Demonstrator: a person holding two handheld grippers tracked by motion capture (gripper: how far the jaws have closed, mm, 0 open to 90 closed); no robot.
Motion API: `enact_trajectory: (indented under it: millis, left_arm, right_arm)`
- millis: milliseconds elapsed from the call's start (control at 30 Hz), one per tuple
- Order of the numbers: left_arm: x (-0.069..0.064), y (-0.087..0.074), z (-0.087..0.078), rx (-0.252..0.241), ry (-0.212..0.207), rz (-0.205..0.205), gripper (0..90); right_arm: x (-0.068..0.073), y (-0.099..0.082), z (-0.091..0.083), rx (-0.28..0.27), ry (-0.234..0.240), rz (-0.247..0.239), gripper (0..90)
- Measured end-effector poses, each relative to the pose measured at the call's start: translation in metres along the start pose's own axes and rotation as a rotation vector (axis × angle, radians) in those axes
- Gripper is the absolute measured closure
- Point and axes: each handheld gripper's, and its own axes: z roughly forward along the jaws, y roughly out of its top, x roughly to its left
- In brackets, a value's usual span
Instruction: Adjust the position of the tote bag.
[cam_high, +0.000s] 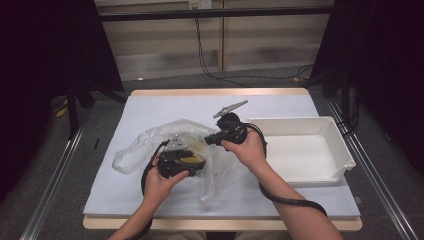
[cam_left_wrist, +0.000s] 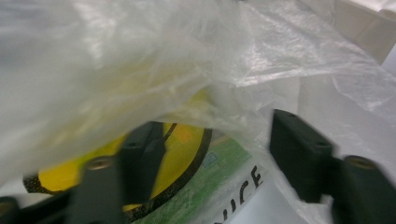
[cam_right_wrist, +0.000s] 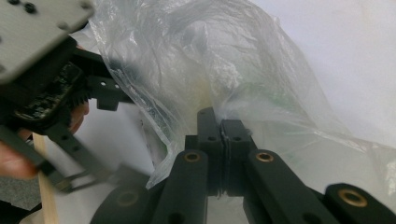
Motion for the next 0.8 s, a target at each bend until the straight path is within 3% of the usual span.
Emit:
enact_trajectory:
  millis: [67, 167, 233, 267, 367, 567, 733, 800]
  left_arm:
    - [0.002, 0.000, 0.001, -0.018, -0.010, -0.011, 53.4]
    - [0.003, 0.000, 0.002, -0.029, -0.057, -0.032, 65.6]
    - [0.002, 0.000, 0.002, -0.024, -0.058, -0.031, 76.8]
    - [0.000, 0.000, 0.001, -0.020, -0.060, -0.016, 76.8]
    - [-0.003, 0.001, -0.002, -0.008, -0.076, 0.007, 89.8]
    - [-0.007, -0.004, -0.007, 0.035, -0.088, 0.025, 90.0]
    - [-0.007, -0.003, -0.009, 0.004, -0.073, 0.020, 90.0]
    - [-0.007, -0.002, -0.009, -0.002, -0.063, 0.019, 83.8]
  right_arm:
    - [0.000, 0.000, 0.000, -0.001, 0.001, 0.000, 88.9]
    - [0.000, 0.000, 0.000, 0.005, 0.002, 0.008, 88.8]
    - [0.000, 0.000, 0.000, 0.007, 0.001, 0.006, 88.7]
    - [0.000, 0.000, 0.001, 0.004, 0.002, 0.006, 88.8]
    - [-0.002, 0.000, 0.000, 0.001, -0.002, 0.007, 88.8]
    - [-0.010, -0.002, -0.003, -0.004, -0.022, 0.035, 88.9]
    - [-0.013, -0.003, -0.006, -0.009, -0.025, 0.051, 89.0]
    - [-0.012, -0.004, -0.006, -0.007, -0.022, 0.044, 89.0]
